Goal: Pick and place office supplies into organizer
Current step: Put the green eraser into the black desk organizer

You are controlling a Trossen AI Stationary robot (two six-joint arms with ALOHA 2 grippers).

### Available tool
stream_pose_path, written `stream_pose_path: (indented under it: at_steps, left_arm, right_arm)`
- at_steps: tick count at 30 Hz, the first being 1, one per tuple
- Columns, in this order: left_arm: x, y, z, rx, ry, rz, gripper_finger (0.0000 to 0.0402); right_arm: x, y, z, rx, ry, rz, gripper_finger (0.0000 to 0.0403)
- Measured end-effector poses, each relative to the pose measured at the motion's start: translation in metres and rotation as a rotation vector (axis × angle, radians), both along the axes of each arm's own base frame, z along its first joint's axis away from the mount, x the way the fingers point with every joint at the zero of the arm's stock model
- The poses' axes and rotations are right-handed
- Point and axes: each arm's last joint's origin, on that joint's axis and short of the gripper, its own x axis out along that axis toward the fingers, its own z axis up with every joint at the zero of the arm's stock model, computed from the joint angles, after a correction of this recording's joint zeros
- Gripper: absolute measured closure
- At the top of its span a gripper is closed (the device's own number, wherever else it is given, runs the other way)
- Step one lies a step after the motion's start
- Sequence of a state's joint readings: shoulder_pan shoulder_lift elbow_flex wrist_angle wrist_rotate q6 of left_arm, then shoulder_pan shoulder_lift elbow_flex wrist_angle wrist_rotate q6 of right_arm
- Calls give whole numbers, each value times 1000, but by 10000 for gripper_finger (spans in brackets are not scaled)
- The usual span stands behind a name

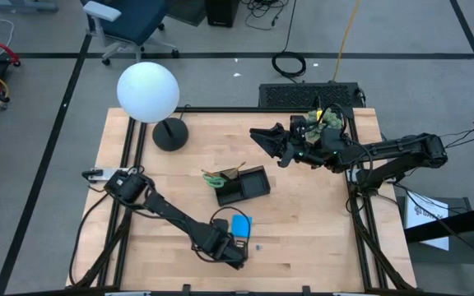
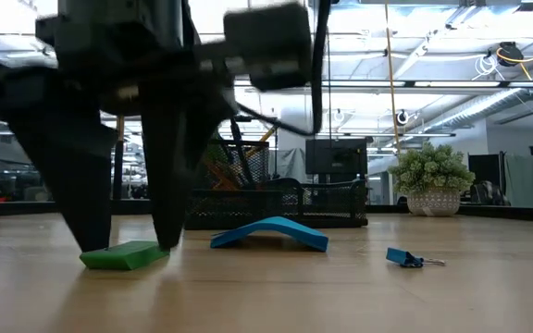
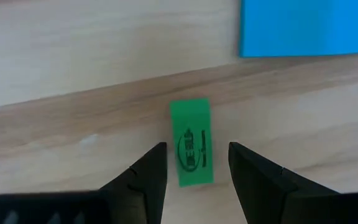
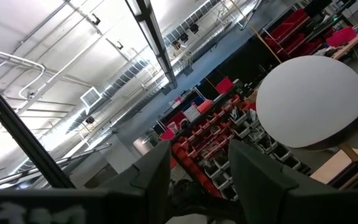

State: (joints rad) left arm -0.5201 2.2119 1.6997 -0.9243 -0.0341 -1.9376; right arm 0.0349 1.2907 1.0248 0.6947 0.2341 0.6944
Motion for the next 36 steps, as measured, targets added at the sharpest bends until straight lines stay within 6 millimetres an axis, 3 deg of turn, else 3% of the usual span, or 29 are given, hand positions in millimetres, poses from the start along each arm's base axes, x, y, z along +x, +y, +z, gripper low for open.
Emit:
stream_pose_path:
  at_steps: [20, 31, 36]
  left_arm:
    - [3, 5, -10, 13, 28, 5, 244]
    - [2, 6, -11, 33, 27, -15, 379]
    - [3, 6, -11, 37, 23, -31, 389]
  right_arm:
    - [0, 0, -1, 0, 13, 0, 252]
    - [0, 0, -1, 0, 13, 0, 252]
    - [0, 0, -1, 0, 13, 0, 252]
